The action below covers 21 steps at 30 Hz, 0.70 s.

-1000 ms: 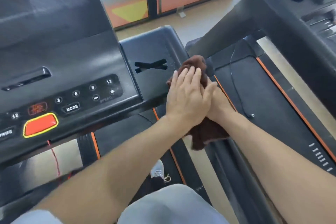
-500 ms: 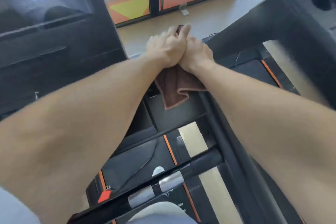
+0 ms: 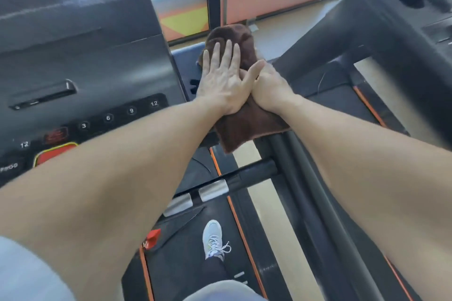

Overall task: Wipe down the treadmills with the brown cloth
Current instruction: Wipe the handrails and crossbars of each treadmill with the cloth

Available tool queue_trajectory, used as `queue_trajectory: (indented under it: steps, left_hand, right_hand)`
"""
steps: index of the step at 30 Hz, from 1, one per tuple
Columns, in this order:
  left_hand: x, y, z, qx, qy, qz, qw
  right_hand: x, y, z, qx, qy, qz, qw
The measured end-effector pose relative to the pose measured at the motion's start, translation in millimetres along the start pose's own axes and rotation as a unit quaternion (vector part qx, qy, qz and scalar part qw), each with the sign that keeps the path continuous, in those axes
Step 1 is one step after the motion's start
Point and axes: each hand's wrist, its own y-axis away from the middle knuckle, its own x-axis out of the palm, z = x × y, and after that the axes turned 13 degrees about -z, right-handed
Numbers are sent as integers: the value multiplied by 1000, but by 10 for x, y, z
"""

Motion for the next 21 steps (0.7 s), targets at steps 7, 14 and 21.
queue_trajectory:
  steps: [7, 14, 21]
  left_hand:
    - [47, 951, -281, 31, -7, 19, 999]
    - [-7, 1485, -141, 76, -55, -2, 996]
    - [-23, 925, -120, -68, -37, 35, 996]
  right_hand:
    - [-174, 1147, -405, 22, -21, -14, 999]
    - [-201, 1726, -425, -39, 91, -51, 994]
    - [22, 1285, -120, -199, 224, -60, 952]
